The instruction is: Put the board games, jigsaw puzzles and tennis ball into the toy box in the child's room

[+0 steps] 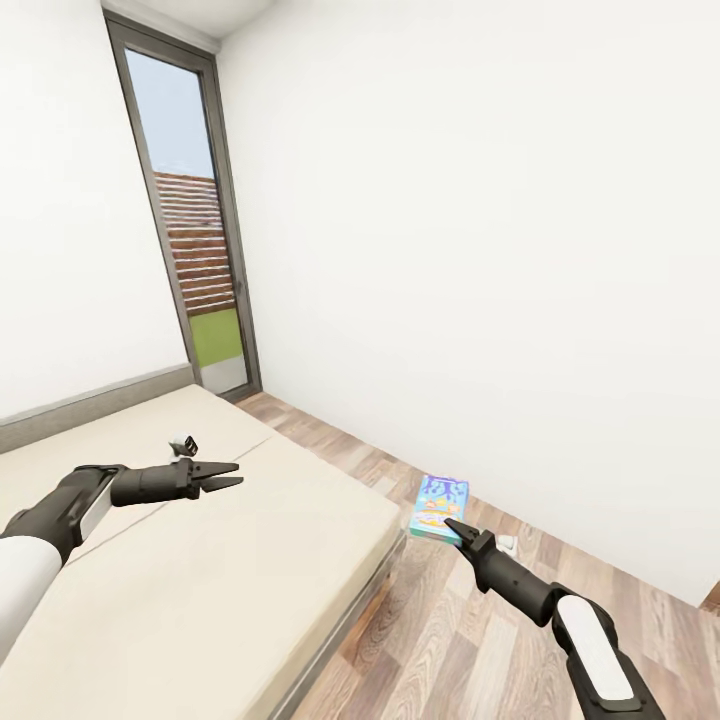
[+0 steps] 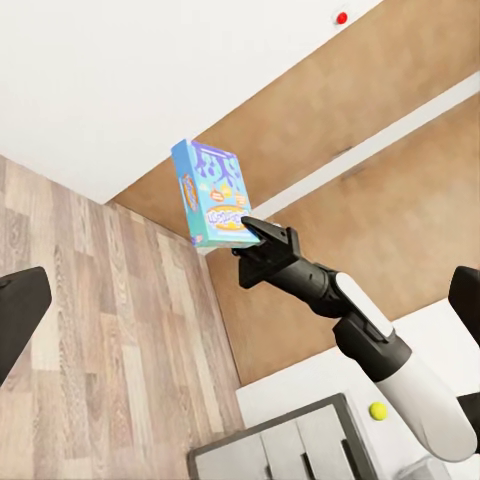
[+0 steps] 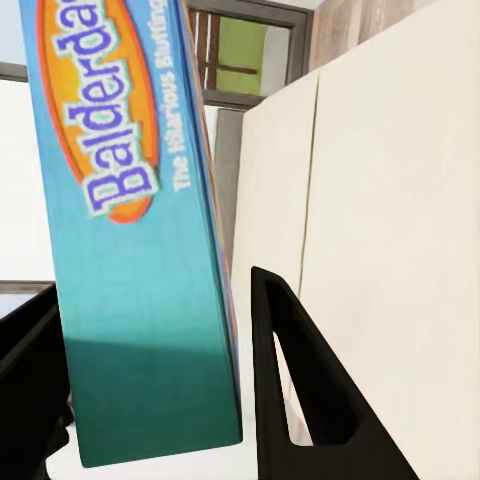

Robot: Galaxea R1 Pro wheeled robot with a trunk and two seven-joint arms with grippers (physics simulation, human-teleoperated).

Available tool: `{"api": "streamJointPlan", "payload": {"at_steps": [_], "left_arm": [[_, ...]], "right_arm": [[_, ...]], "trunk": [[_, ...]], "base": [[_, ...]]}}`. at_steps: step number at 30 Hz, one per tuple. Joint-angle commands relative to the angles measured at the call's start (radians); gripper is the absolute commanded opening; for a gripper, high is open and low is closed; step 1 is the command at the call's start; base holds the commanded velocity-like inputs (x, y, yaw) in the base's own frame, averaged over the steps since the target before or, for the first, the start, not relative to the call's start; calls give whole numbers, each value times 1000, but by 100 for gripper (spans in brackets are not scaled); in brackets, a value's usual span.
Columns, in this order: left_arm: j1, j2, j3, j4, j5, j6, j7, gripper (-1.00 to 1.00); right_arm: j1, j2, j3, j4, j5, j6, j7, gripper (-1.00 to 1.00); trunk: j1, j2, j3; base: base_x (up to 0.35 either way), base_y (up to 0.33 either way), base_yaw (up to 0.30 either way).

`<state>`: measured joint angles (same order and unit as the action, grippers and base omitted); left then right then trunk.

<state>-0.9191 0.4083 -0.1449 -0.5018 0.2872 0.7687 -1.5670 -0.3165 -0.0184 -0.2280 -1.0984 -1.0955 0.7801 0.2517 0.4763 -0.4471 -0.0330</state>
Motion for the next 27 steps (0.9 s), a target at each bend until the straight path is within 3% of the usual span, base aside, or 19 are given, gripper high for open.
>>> {"api": "streamJointPlan", "payload": {"at_steps": [1,7,27], "left_arm": [[-1,1,-6,0,4,11,-4,100],[-1,1,-6,0,4,11,-4,100],[-1,1,-7,0,4,11,-4,100]], "right_arm": [[-1,0,-2,0,3,5,5,-100],[-1,1,-2,1,3,5,5,-100],[-1,4,-2,1,3,-10,5,-100]], "trunk": [[-3,5,1],[-26,47,20],[-26,47,20]], "base": [[0,0,-2],[0,0,0],[0,0,0]]}}
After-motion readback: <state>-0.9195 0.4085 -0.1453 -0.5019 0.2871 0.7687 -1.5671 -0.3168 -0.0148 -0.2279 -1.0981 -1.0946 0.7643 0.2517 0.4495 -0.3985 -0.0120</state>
